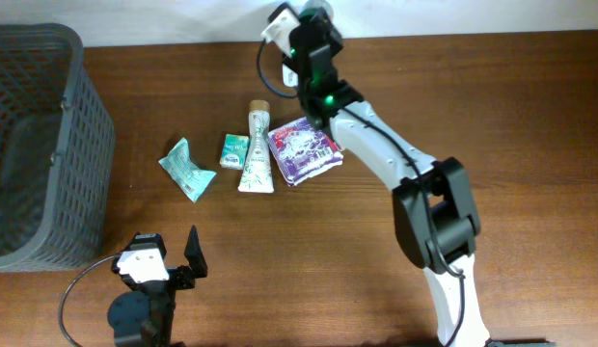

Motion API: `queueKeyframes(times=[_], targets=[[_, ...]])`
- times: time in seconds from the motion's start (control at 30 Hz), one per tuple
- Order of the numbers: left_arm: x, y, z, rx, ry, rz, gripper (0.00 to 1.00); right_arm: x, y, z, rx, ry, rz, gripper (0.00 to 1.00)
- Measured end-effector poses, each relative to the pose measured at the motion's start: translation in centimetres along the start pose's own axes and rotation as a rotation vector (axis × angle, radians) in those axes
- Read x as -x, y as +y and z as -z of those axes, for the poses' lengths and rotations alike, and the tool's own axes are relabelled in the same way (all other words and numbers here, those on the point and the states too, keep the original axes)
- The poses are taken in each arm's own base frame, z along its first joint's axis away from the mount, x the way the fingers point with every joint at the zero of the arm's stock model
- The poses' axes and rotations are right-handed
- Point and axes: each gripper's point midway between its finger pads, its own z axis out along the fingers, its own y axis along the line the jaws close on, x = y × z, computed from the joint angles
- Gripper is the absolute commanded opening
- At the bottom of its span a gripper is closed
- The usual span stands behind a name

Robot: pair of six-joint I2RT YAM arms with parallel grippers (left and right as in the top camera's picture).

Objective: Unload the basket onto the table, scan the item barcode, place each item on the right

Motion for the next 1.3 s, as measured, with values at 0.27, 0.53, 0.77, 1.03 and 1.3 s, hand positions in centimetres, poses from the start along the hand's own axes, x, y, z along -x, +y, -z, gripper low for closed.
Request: queueKeyframes(times=[0.27,0.53,0.77,1.03,1.3], targets=[[0.0,0.0,0.0,0.000,0.000,0.000,0.99,-1.6,3.4,-1.0,0.020,0.028,0.127,0.51],[0.0,0.0,0.0,0.000,0.000,0.000,0.99,-2.1,3.0,-1.3,-0.028,0.052,0.106,0.51],[0.0,0.0,0.0,0.000,0.000,0.000,0.99,-3.7,1.6,-1.1,-0.112,0.131,-0.018,0.50],[0.0,0.0,0.0,0.000,0.000,0.000,0.99,-10.2,-3.3,-0.7,-0.119,0.343,-0.167,0.50],[0.0,0.0,0.0,0.000,0.000,0.000,0.99,-25.4,-23.0,4.8,-0.391,0.680,-0.448,0.51]])
